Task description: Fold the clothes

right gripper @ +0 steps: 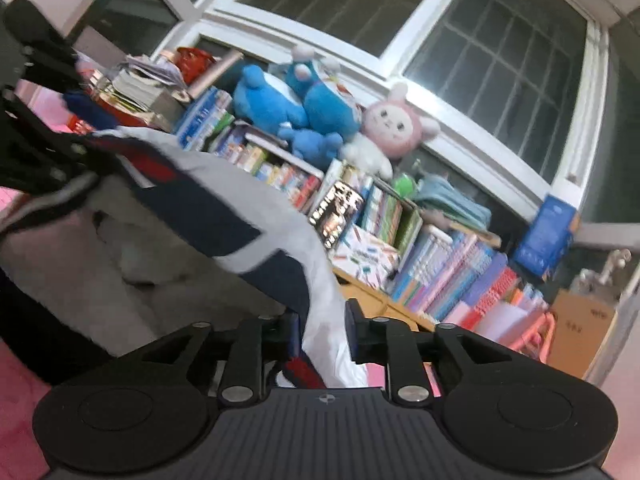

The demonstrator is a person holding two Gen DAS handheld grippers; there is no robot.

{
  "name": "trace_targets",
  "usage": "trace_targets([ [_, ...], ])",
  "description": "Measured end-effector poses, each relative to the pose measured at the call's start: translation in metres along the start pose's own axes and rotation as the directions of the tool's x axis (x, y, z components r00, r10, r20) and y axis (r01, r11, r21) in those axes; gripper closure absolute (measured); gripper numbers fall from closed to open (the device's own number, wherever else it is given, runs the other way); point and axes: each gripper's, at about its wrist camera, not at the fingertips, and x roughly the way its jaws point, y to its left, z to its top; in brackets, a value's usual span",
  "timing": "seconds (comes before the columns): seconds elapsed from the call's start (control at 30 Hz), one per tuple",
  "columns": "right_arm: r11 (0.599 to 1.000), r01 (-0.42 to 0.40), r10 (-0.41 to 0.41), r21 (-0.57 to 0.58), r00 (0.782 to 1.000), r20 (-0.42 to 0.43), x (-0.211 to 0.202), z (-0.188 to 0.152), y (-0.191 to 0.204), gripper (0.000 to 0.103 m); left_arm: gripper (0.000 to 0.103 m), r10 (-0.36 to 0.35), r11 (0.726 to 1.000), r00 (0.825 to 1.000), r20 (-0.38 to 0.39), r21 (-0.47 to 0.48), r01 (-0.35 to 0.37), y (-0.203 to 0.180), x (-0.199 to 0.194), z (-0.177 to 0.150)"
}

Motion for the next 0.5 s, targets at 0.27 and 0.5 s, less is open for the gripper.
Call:
trace_targets([
  [0.27, 0.998, -0.061, 0.061, -0.011, 0.998, -0.01, -0.009, -0.008, 0.014, 0.077, 0.07, -0.1, 0.988, 0.995, 0.001, -0.119, 0.099, 0.001, -0.012, -0.001],
  [0.5, 0.994, -0.111, 0.111, -0.007, 0.991, 0.075, 0.001, 0.017, 0.037, 0.086, 0.06, -0.152, 0.988, 0.988, 0.036, -0.02, 0.153, -0.027, -0.004, 0.007],
])
